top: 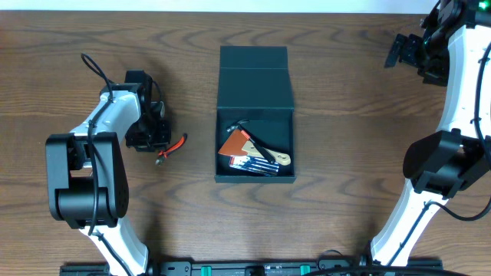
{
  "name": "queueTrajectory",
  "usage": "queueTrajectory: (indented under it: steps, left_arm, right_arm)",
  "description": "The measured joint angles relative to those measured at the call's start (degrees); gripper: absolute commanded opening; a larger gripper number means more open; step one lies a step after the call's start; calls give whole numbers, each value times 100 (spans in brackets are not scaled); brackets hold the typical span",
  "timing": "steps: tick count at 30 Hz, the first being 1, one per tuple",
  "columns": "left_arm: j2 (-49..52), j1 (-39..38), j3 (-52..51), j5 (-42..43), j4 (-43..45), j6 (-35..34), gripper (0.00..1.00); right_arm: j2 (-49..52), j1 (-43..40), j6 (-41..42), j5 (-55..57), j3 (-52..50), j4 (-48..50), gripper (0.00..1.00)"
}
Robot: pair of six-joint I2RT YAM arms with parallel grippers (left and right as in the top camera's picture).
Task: Pack container
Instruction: 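Lower left gripper onto the red-handled pliers and grasp them, then carry the pliers with left gripper and lower them into the box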
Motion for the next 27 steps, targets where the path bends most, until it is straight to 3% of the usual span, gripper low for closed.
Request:
queueTrajectory:
  steps: [7, 9, 27]
  left_arm:
    - [0, 0, 0, 15, 125, 0, 15]
    - [0, 0, 0, 15, 140, 4, 6]
    - [-122, -7, 13, 59, 153, 17, 6]
  right_arm:
    - [0, 2, 0, 2, 0, -2, 99]
    - [0, 0, 0, 0, 0, -2, 99]
    - [0, 2, -26, 0, 0, -39, 99]
